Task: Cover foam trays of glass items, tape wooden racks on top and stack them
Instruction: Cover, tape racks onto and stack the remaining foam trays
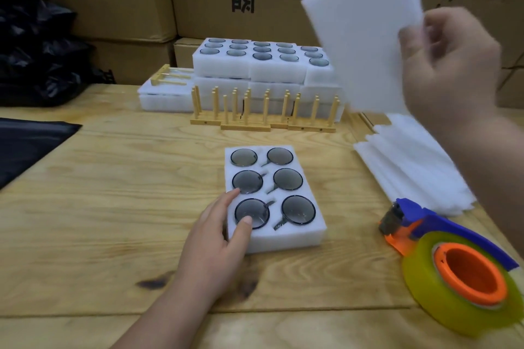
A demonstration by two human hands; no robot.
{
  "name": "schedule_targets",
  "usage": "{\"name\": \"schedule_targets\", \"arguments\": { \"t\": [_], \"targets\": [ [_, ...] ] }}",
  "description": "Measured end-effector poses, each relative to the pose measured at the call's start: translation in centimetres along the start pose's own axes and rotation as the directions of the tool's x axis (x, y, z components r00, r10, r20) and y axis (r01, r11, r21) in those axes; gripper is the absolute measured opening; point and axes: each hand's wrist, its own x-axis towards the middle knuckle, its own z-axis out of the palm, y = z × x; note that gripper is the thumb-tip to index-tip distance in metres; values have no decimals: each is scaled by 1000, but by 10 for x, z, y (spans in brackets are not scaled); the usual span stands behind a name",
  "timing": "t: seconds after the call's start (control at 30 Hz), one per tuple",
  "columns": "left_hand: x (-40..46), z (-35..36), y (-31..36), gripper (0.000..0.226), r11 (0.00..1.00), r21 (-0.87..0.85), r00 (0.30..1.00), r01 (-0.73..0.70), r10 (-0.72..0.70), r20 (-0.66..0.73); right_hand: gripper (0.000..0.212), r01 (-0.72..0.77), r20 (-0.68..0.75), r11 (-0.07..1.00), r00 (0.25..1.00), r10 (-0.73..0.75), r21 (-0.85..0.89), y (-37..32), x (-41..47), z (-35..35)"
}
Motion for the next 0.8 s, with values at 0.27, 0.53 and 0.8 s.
{"name": "schedule_targets", "arguments": {
  "t": [0.27, 0.53, 0.8],
  "targets": [
    [1, -2, 0, 65, 1000, 13, 999, -21, 21, 32, 34, -838, 591, 535, 485, 644, 105, -29, -92, 58],
    [5, -2, -3, 47, 780, -608, 986, 148, -161, 34, 26, -878, 596, 478, 375, 710, -17, -32, -137, 78],
    [33, -15, 15, 51, 847, -476, 962, 238, -139, 233, 30, -878, 630, 474, 334, 701, -61, -26, -137, 88]
  ]
}}
